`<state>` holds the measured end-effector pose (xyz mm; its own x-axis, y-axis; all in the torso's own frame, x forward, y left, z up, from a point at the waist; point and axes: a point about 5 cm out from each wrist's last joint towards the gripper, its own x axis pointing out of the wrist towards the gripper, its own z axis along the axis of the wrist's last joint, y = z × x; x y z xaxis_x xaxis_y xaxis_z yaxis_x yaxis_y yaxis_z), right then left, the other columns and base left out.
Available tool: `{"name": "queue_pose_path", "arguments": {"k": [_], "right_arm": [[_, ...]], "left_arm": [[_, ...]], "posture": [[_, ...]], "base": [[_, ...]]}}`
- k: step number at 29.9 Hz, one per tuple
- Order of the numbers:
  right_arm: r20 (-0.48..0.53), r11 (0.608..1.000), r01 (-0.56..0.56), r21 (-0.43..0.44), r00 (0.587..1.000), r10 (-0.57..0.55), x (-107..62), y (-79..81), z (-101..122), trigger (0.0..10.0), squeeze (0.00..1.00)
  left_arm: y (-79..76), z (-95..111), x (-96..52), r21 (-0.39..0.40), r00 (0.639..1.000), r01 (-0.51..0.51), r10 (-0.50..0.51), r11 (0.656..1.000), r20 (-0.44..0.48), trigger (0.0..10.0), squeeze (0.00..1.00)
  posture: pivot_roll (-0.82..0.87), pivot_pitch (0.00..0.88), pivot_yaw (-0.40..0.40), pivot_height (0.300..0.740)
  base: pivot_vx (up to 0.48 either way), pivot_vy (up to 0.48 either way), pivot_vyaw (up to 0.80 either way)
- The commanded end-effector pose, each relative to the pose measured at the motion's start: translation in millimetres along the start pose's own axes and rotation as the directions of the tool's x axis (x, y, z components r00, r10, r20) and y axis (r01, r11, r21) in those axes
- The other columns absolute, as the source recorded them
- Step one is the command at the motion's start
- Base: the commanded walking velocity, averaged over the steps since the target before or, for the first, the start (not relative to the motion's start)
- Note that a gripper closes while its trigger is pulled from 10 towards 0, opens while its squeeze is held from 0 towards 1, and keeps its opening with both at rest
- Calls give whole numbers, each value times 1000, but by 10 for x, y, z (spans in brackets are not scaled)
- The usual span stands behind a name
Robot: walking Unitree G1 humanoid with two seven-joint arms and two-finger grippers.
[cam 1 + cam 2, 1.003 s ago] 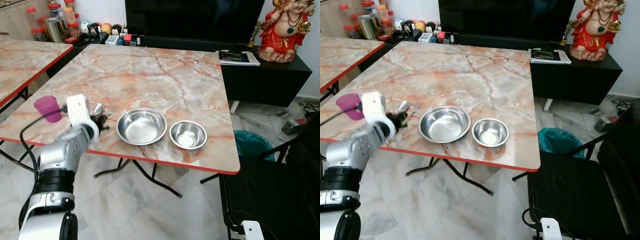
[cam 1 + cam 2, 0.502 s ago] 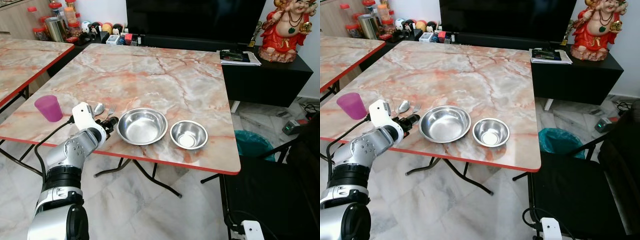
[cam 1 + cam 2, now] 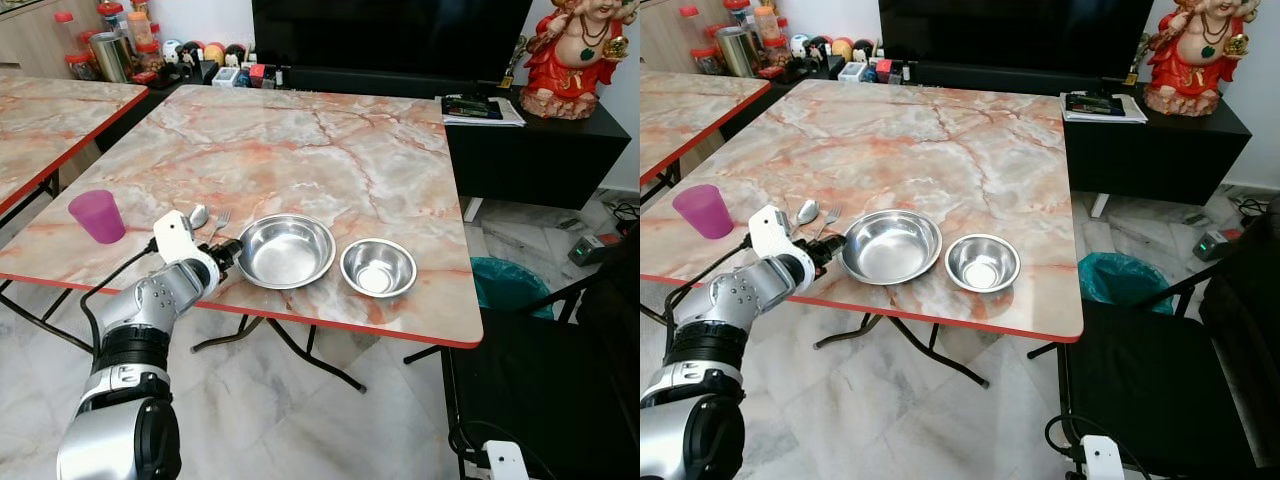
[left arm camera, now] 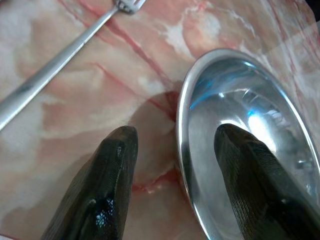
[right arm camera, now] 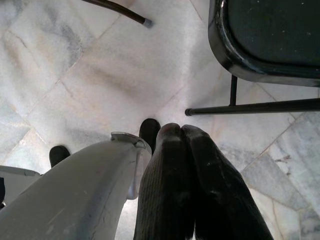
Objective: Setting the table
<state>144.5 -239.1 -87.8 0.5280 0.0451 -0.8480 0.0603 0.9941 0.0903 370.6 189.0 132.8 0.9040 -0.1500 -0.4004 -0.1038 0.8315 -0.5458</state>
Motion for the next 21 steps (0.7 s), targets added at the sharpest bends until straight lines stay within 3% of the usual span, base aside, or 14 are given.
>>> {"name": "queue_pose_path", "arguments": {"k": [1, 21], "right_arm": [[2, 1000, 8, 13, 1000, -8, -5, -6, -18, 10000, 0], [12, 999, 16, 27, 1000, -17, 0, 11, -22, 10000, 0]], "left_arm": [[-34, -4, 25, -6, 1000, 9, -9, 1000, -3, 10000, 0], [-24, -140, 151, -79, 1000, -5, 7, 997, 21, 10000, 0]], "posture": [[1, 2, 0, 740], [-26, 0, 9, 740]], "base": [[0, 0, 0], [0, 0, 0]]}}
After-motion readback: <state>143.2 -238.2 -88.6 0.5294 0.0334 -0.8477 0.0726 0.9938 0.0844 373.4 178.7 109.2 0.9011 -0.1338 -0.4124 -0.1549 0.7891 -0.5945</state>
